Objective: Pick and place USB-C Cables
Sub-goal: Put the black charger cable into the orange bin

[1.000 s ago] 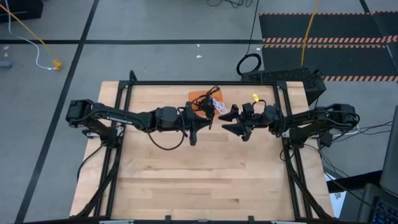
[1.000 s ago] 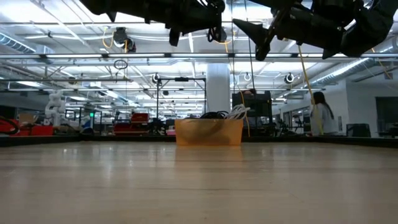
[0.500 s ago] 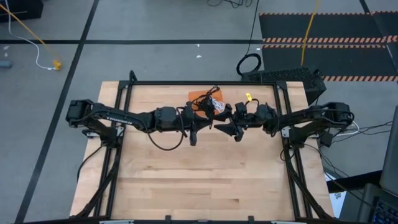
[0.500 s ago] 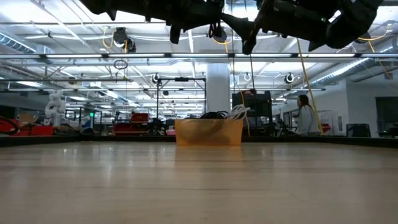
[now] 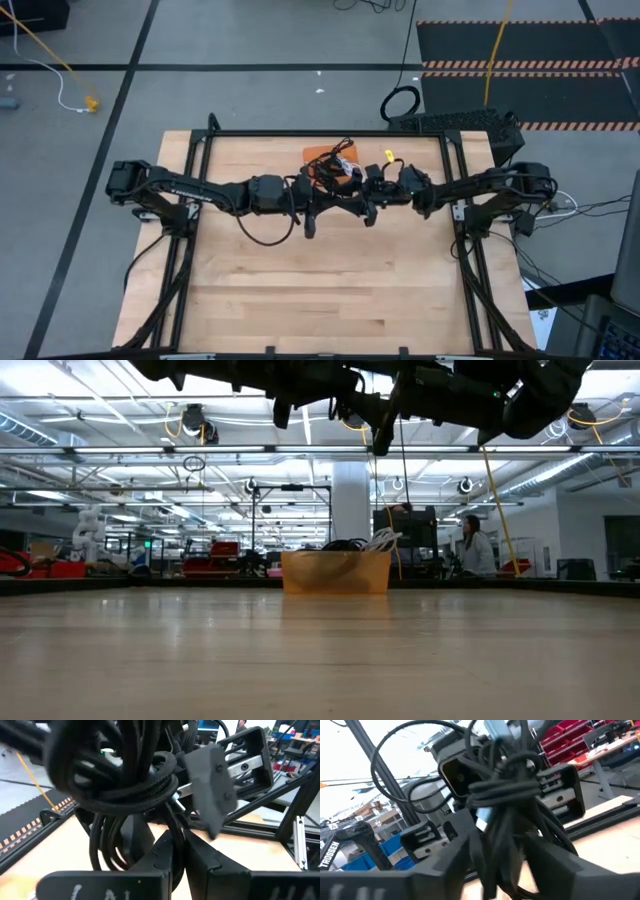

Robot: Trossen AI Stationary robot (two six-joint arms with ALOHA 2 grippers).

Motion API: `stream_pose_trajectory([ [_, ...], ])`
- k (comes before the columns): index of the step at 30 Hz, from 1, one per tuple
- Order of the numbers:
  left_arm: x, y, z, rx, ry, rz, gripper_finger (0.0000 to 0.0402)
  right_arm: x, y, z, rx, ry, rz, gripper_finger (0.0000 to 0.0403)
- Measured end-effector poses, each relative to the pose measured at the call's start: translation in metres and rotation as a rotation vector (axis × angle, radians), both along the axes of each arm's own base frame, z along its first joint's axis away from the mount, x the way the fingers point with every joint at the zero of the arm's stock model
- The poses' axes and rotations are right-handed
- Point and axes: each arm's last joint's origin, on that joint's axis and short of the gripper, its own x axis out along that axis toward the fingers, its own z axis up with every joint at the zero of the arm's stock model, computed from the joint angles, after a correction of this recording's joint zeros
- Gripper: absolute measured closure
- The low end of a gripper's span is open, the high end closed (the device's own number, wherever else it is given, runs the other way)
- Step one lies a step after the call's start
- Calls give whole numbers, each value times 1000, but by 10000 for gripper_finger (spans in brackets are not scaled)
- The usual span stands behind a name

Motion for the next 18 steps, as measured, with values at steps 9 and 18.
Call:
stream_pose_trajectory([
  [9,-1,-1,-2,-11,26,2,356,0,0,-1,-6,9,-4,385],
  [18,-7,2,-4,-18,113,47,264,-3,-17,-2,-6,63,-32,402],
])
